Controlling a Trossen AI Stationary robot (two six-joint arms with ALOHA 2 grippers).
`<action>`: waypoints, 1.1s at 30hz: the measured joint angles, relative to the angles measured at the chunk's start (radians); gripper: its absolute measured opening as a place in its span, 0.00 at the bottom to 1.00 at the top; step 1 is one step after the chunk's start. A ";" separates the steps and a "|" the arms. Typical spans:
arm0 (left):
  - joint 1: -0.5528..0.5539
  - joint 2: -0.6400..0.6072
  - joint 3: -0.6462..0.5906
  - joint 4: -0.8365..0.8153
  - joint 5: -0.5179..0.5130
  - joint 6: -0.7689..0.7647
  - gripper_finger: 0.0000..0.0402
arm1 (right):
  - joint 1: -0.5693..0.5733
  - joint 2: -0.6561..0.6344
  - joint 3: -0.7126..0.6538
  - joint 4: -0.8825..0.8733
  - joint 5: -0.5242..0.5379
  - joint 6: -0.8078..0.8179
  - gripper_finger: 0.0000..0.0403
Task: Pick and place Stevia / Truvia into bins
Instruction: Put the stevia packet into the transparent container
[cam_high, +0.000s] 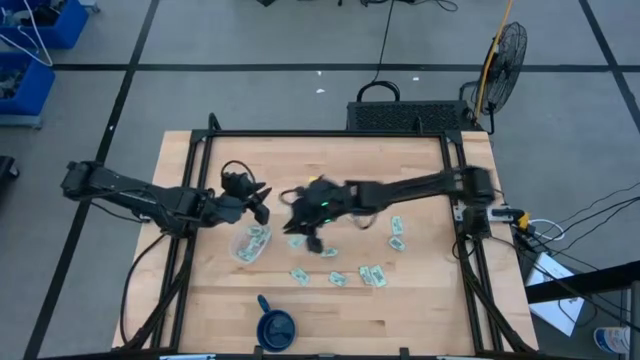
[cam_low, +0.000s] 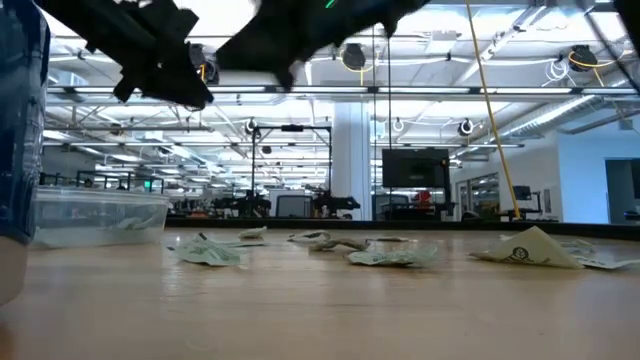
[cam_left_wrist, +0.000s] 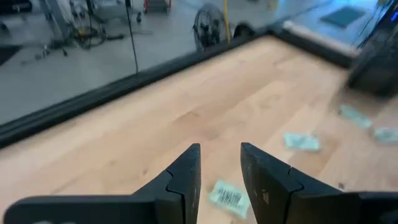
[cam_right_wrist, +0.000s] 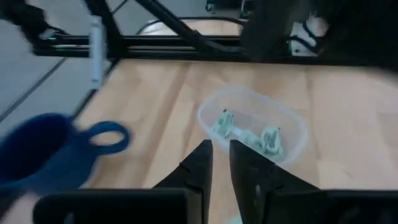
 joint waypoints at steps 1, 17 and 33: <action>0.008 0.015 0.000 0.002 0.011 0.001 0.30 | 0.000 -0.057 -0.024 -0.038 0.001 0.002 0.11; 0.255 0.416 0.000 0.414 0.448 0.133 0.30 | -0.002 -0.982 -0.790 0.008 0.506 0.214 0.17; 0.425 0.582 0.034 0.383 0.691 0.318 0.30 | -0.181 -1.184 -1.053 0.514 0.521 0.046 0.18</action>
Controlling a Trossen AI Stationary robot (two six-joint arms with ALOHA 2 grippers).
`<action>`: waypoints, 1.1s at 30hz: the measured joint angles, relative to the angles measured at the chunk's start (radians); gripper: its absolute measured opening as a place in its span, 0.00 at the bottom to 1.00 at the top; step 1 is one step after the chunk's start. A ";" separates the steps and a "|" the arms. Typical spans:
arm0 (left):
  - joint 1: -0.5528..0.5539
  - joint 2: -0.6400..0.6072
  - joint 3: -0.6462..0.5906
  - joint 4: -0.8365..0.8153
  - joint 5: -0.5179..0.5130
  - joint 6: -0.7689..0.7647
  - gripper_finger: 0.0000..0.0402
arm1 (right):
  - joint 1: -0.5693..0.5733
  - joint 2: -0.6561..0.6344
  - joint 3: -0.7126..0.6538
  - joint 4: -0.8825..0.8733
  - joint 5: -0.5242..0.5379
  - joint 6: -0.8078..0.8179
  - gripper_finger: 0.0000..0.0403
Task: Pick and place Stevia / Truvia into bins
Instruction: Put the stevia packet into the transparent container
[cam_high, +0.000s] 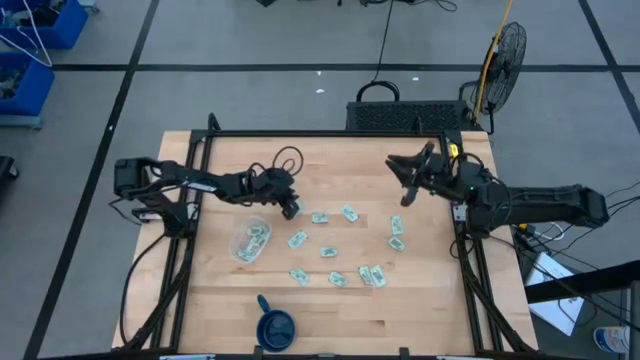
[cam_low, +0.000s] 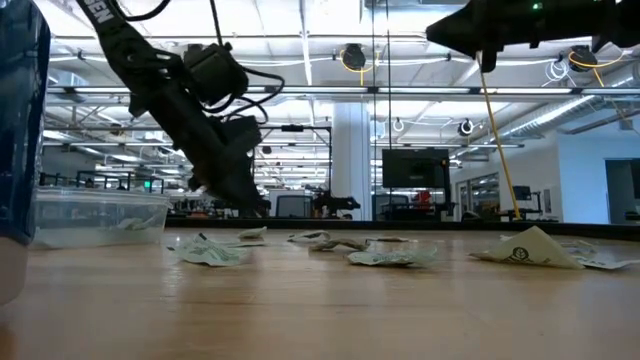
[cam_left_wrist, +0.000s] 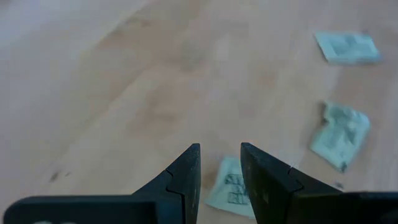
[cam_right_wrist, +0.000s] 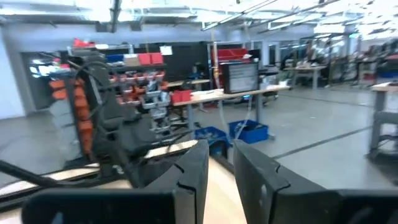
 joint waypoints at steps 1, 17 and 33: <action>-0.004 0.008 0.014 -0.016 0.008 0.033 0.30 | -0.011 0.001 0.000 -0.004 0.000 -0.013 0.18; -0.018 0.117 0.067 -0.136 -0.035 0.078 0.30 | -0.077 0.028 0.000 -0.023 -0.002 -0.040 0.18; -0.086 0.040 0.060 -0.179 -0.038 0.113 0.01 | -0.078 0.029 0.001 -0.195 -0.444 0.166 0.18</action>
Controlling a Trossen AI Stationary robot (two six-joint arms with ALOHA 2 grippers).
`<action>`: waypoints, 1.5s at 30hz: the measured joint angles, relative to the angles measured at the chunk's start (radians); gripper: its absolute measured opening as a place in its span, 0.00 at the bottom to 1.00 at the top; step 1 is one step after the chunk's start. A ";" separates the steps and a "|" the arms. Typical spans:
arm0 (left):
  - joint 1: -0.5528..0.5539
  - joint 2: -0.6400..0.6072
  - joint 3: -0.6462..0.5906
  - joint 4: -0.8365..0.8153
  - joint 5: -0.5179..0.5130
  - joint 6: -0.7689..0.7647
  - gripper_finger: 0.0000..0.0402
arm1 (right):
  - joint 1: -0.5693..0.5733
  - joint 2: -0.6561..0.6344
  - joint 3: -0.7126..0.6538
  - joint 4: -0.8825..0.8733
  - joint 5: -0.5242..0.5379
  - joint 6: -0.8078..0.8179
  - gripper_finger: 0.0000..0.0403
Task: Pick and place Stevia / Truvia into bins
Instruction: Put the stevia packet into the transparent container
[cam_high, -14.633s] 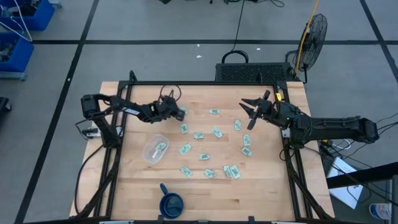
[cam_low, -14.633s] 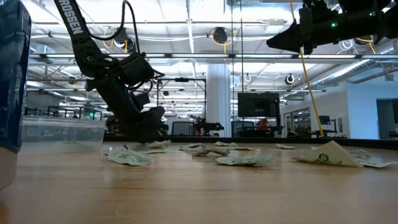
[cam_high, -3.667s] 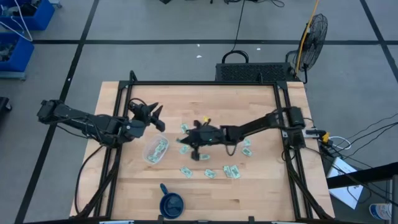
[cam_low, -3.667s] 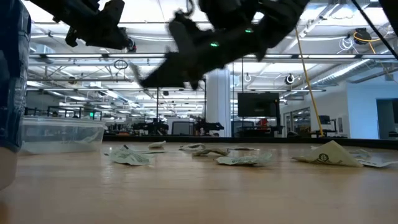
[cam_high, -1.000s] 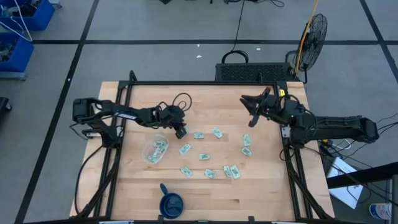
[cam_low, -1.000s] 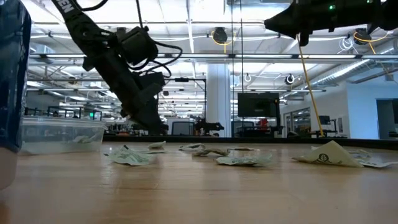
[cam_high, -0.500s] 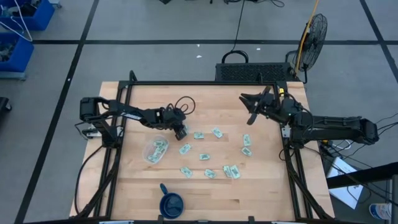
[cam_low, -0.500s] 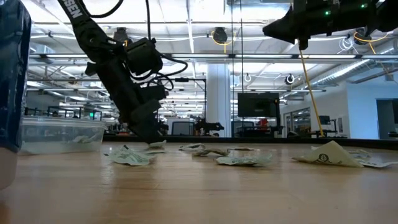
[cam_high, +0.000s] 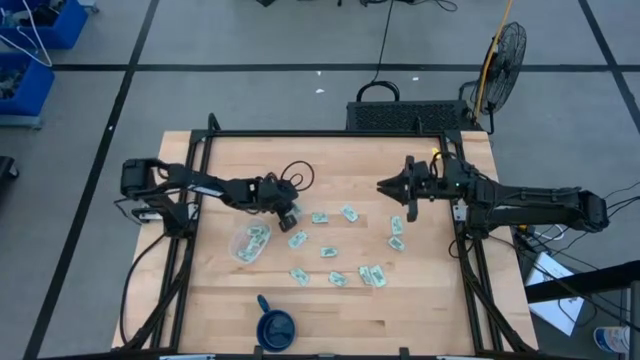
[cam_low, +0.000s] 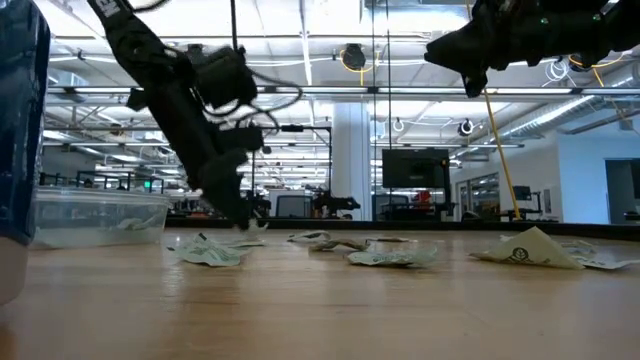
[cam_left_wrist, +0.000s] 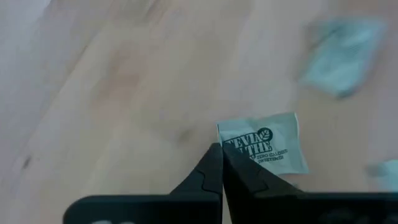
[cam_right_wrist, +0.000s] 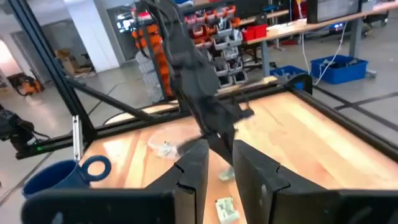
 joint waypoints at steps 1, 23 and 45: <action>-0.011 -0.037 0.000 -0.027 0.000 -0.015 0.01 | 0.000 0.000 0.000 -0.010 0.000 0.000 0.18; -0.510 -0.479 0.002 -0.787 -0.109 -0.784 0.05 | 0.006 0.058 0.001 -0.326 -0.002 -0.101 0.17; -0.474 -0.367 0.066 -0.778 -0.029 -0.711 0.17 | 0.044 0.263 -0.102 -0.165 0.027 -0.235 0.31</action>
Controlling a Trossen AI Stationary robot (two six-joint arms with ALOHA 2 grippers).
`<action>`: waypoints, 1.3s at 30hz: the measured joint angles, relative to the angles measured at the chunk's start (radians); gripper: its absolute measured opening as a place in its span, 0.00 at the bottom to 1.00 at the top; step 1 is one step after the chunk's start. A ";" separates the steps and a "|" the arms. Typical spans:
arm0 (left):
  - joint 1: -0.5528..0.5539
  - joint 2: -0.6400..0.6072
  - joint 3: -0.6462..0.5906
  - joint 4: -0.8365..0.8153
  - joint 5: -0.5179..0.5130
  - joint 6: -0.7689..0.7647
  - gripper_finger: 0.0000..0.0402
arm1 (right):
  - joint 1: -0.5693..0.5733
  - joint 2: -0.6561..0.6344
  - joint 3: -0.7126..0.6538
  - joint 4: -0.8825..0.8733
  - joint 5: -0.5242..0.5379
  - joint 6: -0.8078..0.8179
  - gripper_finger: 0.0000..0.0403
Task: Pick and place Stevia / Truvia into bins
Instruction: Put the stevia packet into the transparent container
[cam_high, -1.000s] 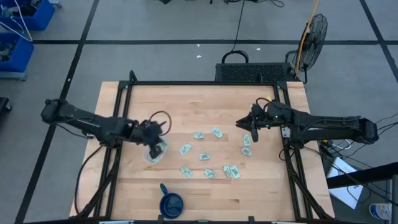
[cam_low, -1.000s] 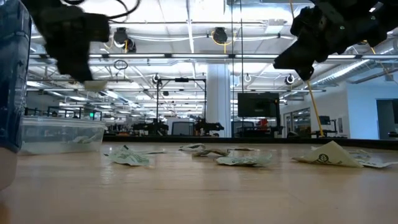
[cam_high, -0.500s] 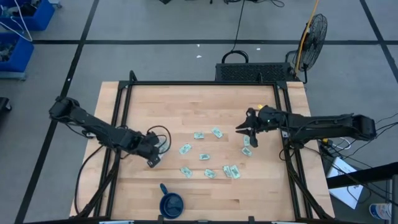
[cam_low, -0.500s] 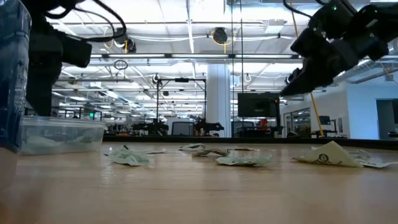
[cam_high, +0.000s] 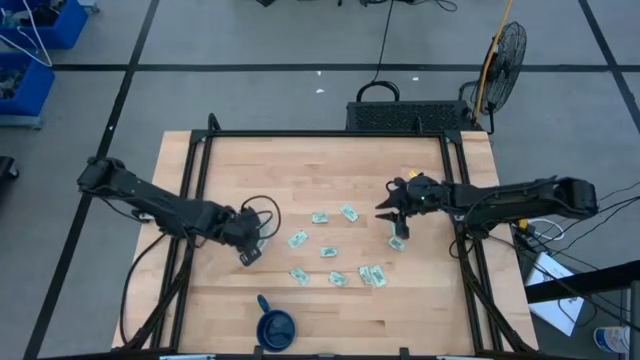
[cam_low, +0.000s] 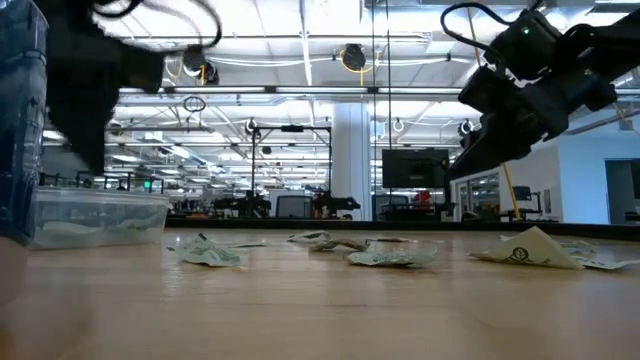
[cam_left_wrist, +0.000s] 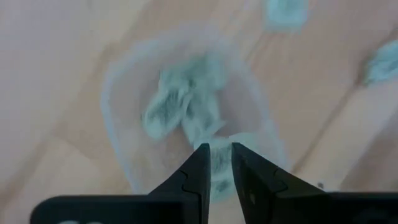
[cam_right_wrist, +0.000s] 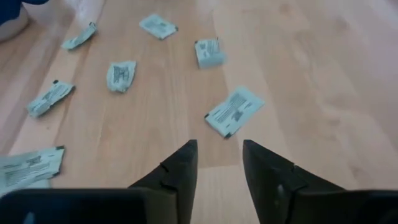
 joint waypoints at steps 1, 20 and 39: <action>0.009 -0.006 0.020 0.005 -0.019 0.031 0.16 | 0.008 0.003 0.009 -0.026 0.003 0.006 0.32; 0.084 -0.014 0.147 0.196 -0.313 0.413 0.14 | 0.091 0.008 -0.108 -0.203 0.258 0.077 0.36; 0.086 -0.014 0.146 0.202 -0.321 0.393 0.14 | 0.091 0.010 -0.199 0.105 0.272 0.028 0.01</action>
